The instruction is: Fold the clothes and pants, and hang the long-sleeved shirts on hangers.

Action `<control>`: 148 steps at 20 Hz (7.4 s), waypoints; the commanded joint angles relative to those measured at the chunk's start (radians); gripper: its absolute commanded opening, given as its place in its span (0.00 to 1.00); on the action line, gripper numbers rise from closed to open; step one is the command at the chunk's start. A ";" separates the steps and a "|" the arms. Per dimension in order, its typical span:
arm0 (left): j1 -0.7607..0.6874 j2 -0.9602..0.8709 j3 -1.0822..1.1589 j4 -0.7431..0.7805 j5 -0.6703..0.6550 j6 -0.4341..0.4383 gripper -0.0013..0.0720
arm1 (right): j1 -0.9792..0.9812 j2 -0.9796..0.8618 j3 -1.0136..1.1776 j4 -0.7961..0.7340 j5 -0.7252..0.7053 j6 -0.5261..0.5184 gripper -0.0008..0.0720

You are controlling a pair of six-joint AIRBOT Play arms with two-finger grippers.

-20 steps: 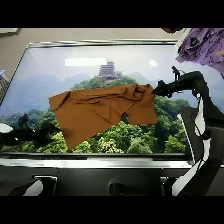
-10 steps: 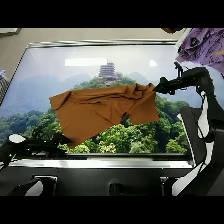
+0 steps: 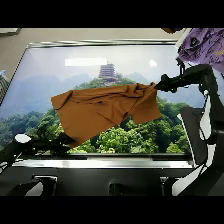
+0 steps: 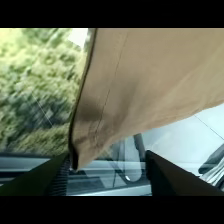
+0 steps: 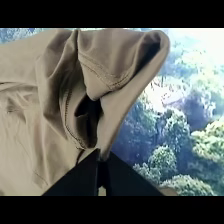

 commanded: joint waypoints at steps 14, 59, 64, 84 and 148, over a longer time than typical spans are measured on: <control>-0.027 -0.042 0.385 0.034 0.114 0.006 0.03 | 0.043 0.137 0.026 0.035 0.114 -0.048 0.04; -0.019 -0.618 1.189 0.613 0.284 -0.126 0.03 | 0.228 -0.041 0.085 -0.304 0.576 0.255 0.04; -0.016 -0.619 1.189 0.614 0.037 -0.146 0.03 | 0.228 -0.020 0.127 -0.467 0.421 0.368 0.04; -0.029 -0.667 1.004 0.632 -0.118 -0.145 0.04 | 0.229 -0.048 0.124 -0.600 0.003 0.408 0.04; 0.486 -0.138 0.208 0.104 -0.218 0.343 0.84 | 0.117 0.823 -1.336 0.009 0.267 0.101 0.05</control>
